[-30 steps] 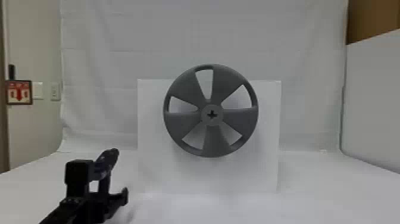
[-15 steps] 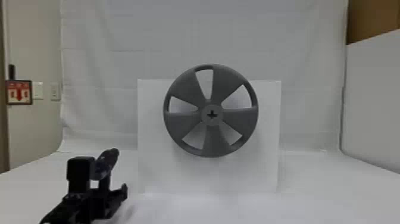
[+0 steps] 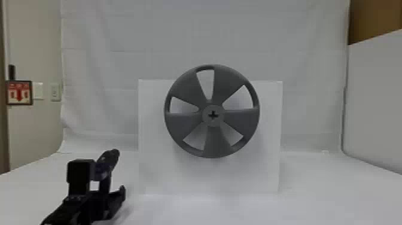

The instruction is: Grasp the drill and bring into the middle of wheel

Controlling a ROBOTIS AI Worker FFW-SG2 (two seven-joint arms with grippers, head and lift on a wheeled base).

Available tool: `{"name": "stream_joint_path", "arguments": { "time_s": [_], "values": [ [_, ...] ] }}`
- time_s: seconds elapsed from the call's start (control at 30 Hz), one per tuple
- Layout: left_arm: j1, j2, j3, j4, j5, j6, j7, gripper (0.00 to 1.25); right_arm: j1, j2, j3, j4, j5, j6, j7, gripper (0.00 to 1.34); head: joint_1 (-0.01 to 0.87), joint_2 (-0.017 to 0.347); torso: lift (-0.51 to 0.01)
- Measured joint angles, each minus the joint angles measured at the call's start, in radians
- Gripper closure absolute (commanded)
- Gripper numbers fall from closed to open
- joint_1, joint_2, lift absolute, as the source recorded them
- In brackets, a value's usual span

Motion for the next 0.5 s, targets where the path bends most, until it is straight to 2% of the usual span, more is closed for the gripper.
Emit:
{"name": "stream_joint_path", "arguments": {
  "time_s": [0.07,0.17,0.2,0.33,0.5],
  "values": [
    [-0.002,0.000,0.001,0.004,0.000,-0.001,0.001,0.34,0.000,0.000,0.000,0.000,0.000,0.000,0.000,0.17,0.054,0.031,-0.403],
    [-0.005,0.000,0.003,0.012,0.000,-0.001,0.002,0.59,0.000,0.002,0.001,0.000,0.000,0.000,0.000,0.17,0.054,0.031,-0.403],
    [-0.006,0.000,0.004,0.014,0.000,-0.001,0.002,0.63,0.000,0.002,0.002,0.000,0.000,0.000,0.000,0.17,0.054,0.031,-0.403],
    [-0.008,0.000,0.006,0.021,0.002,-0.001,0.008,0.67,0.000,0.003,0.004,0.000,0.000,0.000,0.000,0.17,0.054,0.031,-0.403],
    [-0.009,0.000,0.001,0.027,0.002,-0.001,0.011,0.92,0.000,0.004,0.005,0.000,0.000,0.000,0.000,0.17,0.054,0.031,-0.403]
  ]
}}
